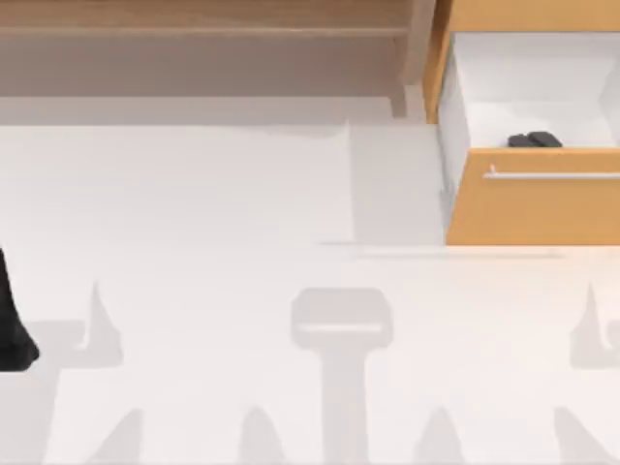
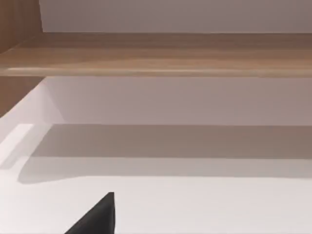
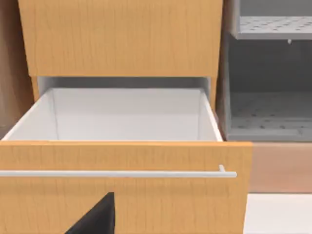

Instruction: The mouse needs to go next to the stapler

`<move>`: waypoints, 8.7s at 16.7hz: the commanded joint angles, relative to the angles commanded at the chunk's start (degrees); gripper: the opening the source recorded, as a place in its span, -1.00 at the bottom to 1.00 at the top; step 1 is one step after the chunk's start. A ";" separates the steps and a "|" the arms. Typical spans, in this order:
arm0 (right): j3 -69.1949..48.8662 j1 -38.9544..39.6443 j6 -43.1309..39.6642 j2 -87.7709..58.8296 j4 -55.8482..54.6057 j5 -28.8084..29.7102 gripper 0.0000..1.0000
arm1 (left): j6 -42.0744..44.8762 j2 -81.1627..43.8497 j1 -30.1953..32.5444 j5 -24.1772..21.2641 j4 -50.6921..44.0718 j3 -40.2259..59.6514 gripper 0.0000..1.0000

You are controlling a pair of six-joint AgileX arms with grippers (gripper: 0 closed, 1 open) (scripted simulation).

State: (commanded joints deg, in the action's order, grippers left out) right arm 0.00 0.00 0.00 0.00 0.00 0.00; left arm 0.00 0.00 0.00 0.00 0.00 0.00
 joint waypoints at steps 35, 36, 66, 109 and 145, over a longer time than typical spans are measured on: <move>-118.86 7.28 -6.76 -133.67 66.30 0.91 1.00 | 0.00 0.00 0.00 0.00 0.00 0.00 1.00; -119.84 7.25 -6.80 -135.51 66.60 0.39 1.00 | 0.00 0.00 0.00 0.00 0.00 0.00 1.00; -118.37 7.11 -6.75 -140.69 61.76 -0.59 0.55 | 0.00 0.00 0.00 0.00 0.00 0.00 1.00; -81.59 -20.24 -15.79 -96.10 52.30 -8.58 -1.00 | 0.00 0.00 0.00 0.00 0.00 0.00 1.00; -56.71 -32.02 -32.44 -96.49 41.64 -3.07 -1.00 | 0.00 0.00 0.00 0.00 0.00 0.00 1.00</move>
State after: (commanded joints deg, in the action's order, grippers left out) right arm -56.71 -32.02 -32.44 -96.49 41.64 -3.07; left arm 0.00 0.00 0.00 0.00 0.00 0.00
